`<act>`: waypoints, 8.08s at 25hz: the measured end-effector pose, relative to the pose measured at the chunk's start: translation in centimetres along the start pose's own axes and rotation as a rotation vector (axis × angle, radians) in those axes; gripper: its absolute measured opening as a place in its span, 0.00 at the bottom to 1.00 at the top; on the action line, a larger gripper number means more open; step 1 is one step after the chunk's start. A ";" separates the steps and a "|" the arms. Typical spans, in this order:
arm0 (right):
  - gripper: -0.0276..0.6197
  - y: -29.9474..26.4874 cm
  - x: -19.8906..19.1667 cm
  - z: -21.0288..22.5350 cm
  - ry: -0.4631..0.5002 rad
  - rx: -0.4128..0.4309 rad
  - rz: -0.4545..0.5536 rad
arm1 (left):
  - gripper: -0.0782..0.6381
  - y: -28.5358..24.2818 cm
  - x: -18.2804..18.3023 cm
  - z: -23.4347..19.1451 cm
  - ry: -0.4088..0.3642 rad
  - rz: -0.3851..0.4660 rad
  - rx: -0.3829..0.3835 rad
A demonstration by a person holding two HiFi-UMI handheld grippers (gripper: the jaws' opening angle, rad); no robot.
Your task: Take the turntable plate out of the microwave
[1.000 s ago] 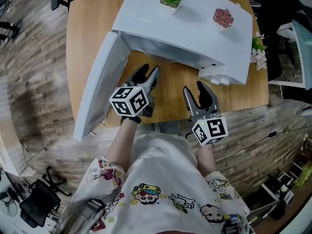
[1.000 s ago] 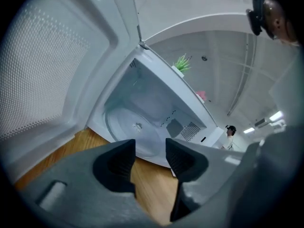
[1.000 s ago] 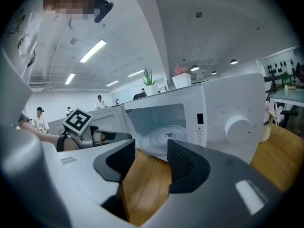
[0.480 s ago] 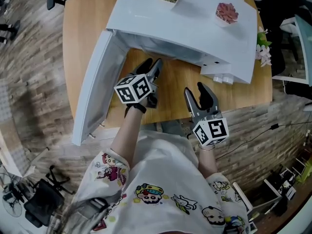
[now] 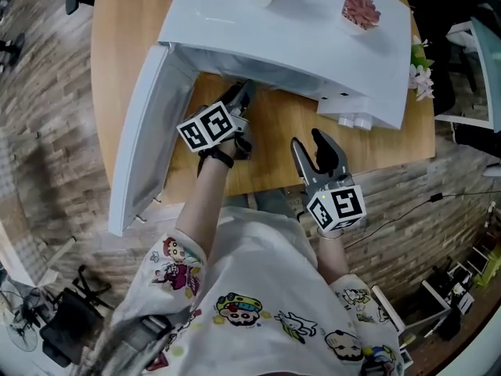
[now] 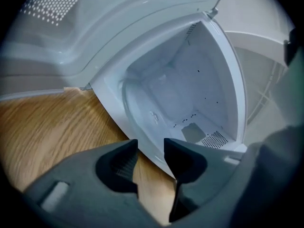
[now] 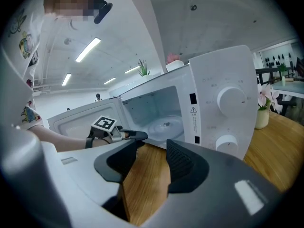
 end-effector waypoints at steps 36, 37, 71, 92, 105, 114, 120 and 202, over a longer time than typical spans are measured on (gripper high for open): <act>0.33 -1.5 -0.6 -0.4 -0.024 0.045 -0.021 | 0.19 2.7 -2.5 0.2 0.233 0.073 -0.003; 0.33 -1.6 -0.8 -0.4 -0.024 0.048 -0.025 | 0.19 2.8 -2.6 0.2 0.235 0.073 -0.003; 0.40 -10.7 -5.2 2.5 -0.702 0.121 -0.062 | 0.19 6.9 -5.0 -0.1 0.306 0.064 -0.021; 0.20 -12.4 -4.8 4.2 -0.990 0.142 0.052 | 0.34 5.0 -0.6 -2.3 0.319 0.158 -0.034; 0.18 -11.9 -4.9 3.9 -1.010 0.143 0.094 | 0.19 4.6 0.1 -2.1 0.272 0.141 -0.033; 0.15 -9.8 -5.5 3.0 -1.047 0.179 0.144 | 0.19 6.0 -1.3 -1.6 0.281 0.126 -0.056; 0.15 -8.6 -5.1 2.3 -1.059 0.228 0.168 | 0.18 7.2 -1.6 -0.7 0.270 0.152 -0.070; 0.19 21.8 -3.2 -12.7 -0.700 0.443 0.137 | 0.19 32.8 -17.2 17.1 0.170 0.102 -0.294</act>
Point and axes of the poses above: the fingertips, and each gripper's own axes: y backward along the fingers, z to its right, x out of its top, the point moved 1 cm from there along y, backward along the fingers, and after that the axes turned 2 degrees about -z, right-handed, at the moved point
